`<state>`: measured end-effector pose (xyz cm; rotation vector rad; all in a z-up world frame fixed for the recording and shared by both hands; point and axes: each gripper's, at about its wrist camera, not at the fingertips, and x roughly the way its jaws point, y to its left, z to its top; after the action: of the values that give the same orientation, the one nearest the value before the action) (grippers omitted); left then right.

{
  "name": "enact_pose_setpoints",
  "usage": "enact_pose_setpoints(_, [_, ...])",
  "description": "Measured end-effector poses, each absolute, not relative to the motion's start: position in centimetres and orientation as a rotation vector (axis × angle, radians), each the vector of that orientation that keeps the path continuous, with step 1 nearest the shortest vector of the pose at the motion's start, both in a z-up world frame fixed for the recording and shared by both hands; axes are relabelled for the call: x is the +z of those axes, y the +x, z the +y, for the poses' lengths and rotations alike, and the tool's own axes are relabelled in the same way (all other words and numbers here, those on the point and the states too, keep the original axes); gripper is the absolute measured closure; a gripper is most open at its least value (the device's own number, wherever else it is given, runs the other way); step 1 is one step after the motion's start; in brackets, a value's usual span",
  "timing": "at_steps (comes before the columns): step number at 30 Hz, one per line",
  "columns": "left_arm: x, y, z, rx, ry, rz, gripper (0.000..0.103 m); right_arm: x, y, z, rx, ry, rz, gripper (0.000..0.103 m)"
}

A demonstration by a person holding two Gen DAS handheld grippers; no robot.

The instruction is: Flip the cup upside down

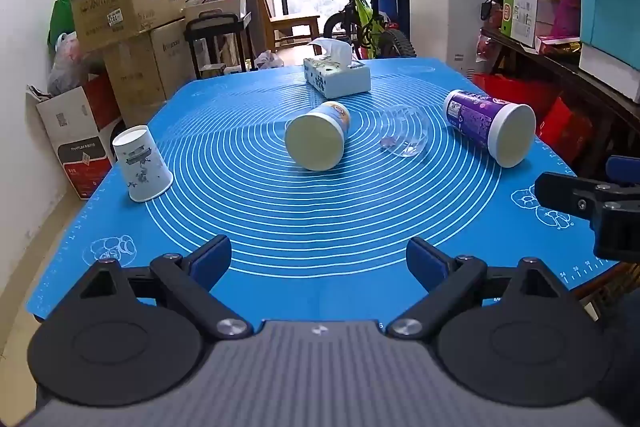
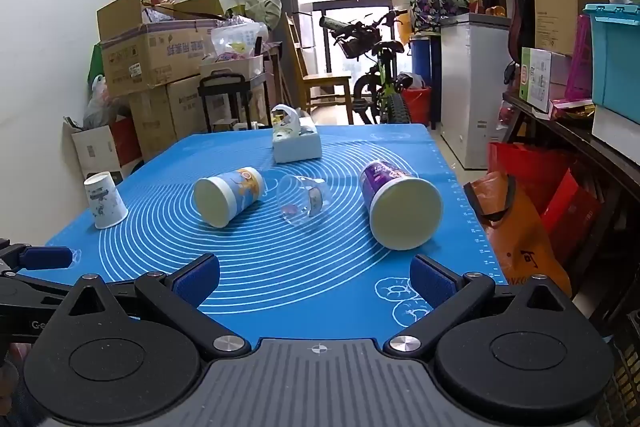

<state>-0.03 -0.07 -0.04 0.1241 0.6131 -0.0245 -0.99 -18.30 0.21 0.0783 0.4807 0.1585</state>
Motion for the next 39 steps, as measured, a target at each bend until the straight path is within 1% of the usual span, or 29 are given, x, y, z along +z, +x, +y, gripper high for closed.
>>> enact_pose_setpoints(39, [0.17, -0.22, -0.23, -0.038, 0.141, 0.613, 0.009, -0.32, -0.77, -18.38, 0.159, 0.073, 0.491, 0.002])
